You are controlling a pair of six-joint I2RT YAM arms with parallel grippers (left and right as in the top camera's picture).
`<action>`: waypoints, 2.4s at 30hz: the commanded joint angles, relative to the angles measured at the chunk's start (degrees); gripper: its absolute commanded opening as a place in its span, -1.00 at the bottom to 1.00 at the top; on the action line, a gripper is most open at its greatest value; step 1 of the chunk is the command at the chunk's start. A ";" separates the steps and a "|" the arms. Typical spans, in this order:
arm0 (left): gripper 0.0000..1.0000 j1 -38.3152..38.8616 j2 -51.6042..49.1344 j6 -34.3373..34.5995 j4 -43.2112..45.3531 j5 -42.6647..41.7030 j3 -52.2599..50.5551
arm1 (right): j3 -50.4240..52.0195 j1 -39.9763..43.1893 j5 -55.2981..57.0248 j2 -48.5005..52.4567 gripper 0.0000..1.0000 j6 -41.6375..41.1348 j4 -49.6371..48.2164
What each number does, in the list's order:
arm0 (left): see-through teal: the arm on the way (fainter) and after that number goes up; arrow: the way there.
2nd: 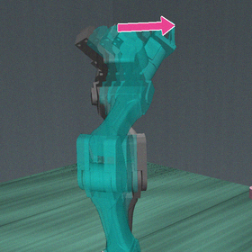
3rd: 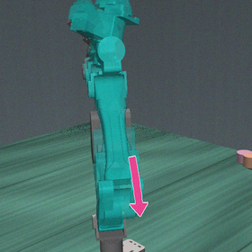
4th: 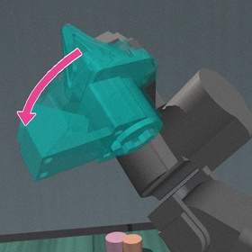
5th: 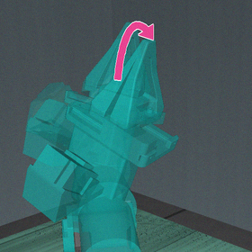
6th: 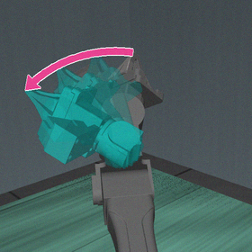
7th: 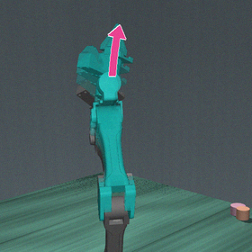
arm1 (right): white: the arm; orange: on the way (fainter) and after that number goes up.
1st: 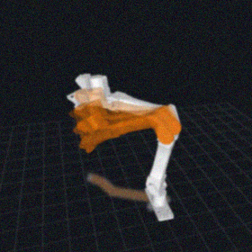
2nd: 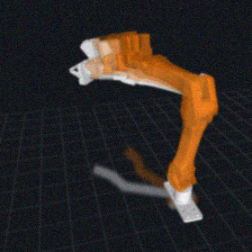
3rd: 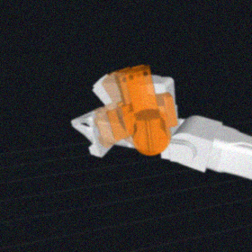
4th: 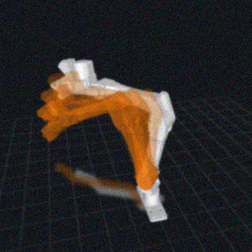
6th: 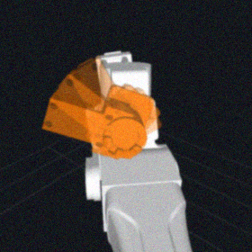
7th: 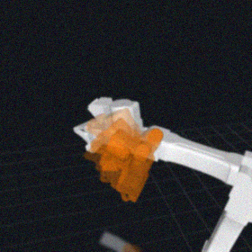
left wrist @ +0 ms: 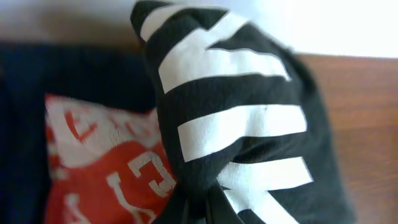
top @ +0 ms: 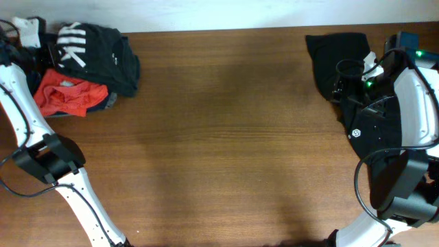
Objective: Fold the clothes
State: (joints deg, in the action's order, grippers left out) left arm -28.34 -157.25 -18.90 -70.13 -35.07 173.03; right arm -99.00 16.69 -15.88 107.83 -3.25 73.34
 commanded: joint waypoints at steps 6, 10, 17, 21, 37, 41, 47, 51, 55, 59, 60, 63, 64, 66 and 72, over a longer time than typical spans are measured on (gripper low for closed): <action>-0.99 -1.33 0.07 1.73 -3.48 3.39 6.47 | -0.85 -0.17 0.09 -1.27 0.98 -0.17 0.31; -0.99 -1.33 0.09 1.73 -3.52 3.41 6.47 | -0.87 -0.17 0.07 -1.27 0.98 -0.20 0.39; -0.99 -1.29 0.09 1.73 -3.74 3.39 6.45 | -0.87 -0.17 0.09 -1.27 0.98 -0.20 0.59; -0.97 -1.29 0.07 1.68 -4.37 3.41 6.27 | -0.85 -0.17 0.07 -1.27 0.98 -0.20 0.63; -0.60 -0.42 -4.46 1.66 -4.09 8.37 3.23 | -0.85 -0.17 0.04 -1.27 0.98 -0.22 1.49; -0.60 -0.13 -5.75 1.68 -2.21 8.35 3.23 | -0.87 -0.17 0.04 -1.27 0.98 -0.22 1.49; -0.61 0.70 -7.91 1.70 -1.29 7.91 3.23 | -0.85 -0.17 0.02 -1.27 0.98 -0.24 1.51; -0.62 1.44 -8.09 1.70 -1.11 7.85 3.26 | -0.87 -0.17 0.00 -1.27 0.98 -0.24 1.51; -0.64 1.81 -8.07 1.73 -1.05 4.72 3.26 | -0.85 -0.17 -0.13 -1.27 0.98 -0.24 1.49; -0.84 1.81 -8.07 1.77 -1.05 -0.31 4.04 | -0.87 -0.17 -0.13 -1.27 0.98 -0.24 1.49; -0.86 1.81 -8.07 1.77 -1.07 -0.87 4.31 | -0.85 -0.17 -0.13 -1.27 0.98 -0.24 1.49; -0.88 1.81 -8.07 3.28 -1.07 -1.42 5.86 | -0.85 -0.17 -0.13 -1.27 0.98 -0.24 1.49; -0.88 1.81 -8.07 3.28 -1.11 -1.42 6.51 | -0.87 -0.17 -0.13 -1.27 0.98 -0.24 1.49; -0.88 1.81 -7.63 3.26 -1.07 -1.40 6.82 | -0.87 -0.17 -0.13 -1.27 0.98 -0.24 1.49; -0.88 1.40 -5.88 3.26 -1.27 -1.18 6.82 | -0.85 -0.17 -0.13 -1.27 0.98 -0.22 1.49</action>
State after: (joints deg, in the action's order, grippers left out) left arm -27.22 -164.53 -16.43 -71.35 -34.13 178.52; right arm -99.00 16.69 -15.88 107.83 -3.22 74.78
